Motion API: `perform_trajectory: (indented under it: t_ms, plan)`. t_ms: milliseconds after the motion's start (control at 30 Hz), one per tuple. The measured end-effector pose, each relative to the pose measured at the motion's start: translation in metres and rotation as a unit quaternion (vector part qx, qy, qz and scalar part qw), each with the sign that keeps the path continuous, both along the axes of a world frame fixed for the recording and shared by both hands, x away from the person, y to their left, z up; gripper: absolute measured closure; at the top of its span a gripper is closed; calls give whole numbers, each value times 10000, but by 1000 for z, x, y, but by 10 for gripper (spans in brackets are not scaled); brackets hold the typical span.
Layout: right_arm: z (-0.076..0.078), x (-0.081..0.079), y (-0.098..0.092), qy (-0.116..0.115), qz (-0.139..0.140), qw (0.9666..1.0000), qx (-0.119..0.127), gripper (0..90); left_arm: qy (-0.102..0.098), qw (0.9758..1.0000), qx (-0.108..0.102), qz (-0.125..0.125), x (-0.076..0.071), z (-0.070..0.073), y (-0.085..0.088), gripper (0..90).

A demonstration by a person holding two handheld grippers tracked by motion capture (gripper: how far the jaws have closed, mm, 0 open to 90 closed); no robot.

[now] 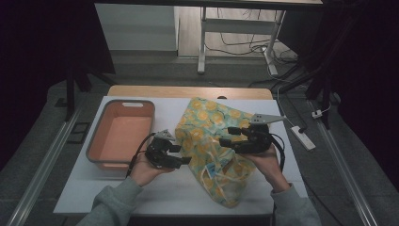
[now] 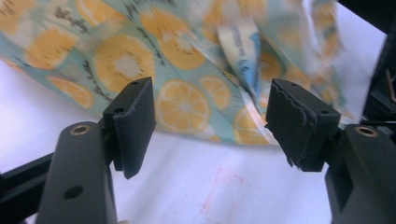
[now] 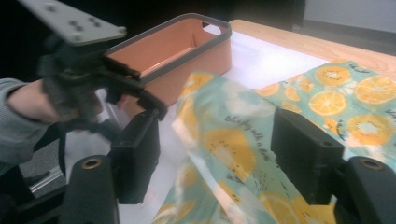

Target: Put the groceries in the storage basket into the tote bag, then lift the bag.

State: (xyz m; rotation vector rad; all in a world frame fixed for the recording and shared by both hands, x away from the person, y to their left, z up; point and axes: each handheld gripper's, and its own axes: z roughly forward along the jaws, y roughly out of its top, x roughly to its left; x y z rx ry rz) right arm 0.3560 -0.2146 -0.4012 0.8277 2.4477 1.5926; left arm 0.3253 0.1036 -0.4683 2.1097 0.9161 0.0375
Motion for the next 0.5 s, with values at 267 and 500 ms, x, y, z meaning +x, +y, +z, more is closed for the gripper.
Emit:
perform_trajectory:
  t_ms: [267, 500]
  plan:
    - [-16, -30, -35, 15, -358, 9988, -322, 303, 172, 9992, 359, 0, 14, -19, -34, 293]
    - [-36, -30, -59, 230, -682, 9962, -485, 304, 370, 9974, 618, -97, 27, -37, -55, 249]
